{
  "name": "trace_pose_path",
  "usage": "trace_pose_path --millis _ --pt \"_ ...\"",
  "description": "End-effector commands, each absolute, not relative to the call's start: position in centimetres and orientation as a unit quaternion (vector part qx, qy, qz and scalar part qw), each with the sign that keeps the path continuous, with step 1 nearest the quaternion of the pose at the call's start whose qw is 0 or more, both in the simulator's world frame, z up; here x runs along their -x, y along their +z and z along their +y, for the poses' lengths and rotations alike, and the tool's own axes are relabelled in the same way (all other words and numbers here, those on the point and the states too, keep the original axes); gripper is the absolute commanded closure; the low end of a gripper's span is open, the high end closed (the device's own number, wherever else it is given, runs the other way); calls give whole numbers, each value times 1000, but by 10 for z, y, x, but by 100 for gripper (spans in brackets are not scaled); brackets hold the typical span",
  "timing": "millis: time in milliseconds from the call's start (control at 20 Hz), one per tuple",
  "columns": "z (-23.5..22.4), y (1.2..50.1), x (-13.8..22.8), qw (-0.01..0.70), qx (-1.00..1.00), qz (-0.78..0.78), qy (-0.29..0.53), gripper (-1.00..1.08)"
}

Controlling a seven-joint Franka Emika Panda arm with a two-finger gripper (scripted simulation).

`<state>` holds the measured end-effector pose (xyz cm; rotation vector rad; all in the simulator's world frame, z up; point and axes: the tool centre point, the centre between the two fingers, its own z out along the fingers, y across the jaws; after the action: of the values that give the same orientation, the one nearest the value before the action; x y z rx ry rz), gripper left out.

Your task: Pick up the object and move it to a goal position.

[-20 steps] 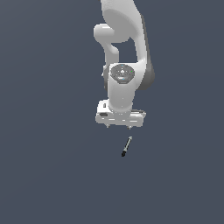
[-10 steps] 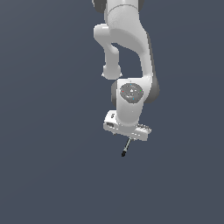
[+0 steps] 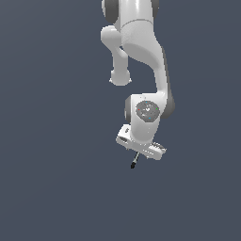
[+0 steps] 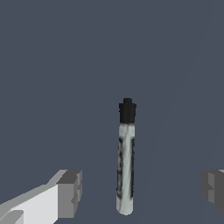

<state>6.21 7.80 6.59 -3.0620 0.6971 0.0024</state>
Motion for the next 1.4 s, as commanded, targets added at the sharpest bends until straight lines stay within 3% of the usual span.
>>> trace_pose_path --millis 0,1150,1200,1350 --pt "80 62 -64 0 973 231 0 -92" --pt "82 10 -65 0 972 235 0 -92" --pt "82 10 -65 0 972 235 0 108" --pt "82 10 -65 0 972 235 0 108"
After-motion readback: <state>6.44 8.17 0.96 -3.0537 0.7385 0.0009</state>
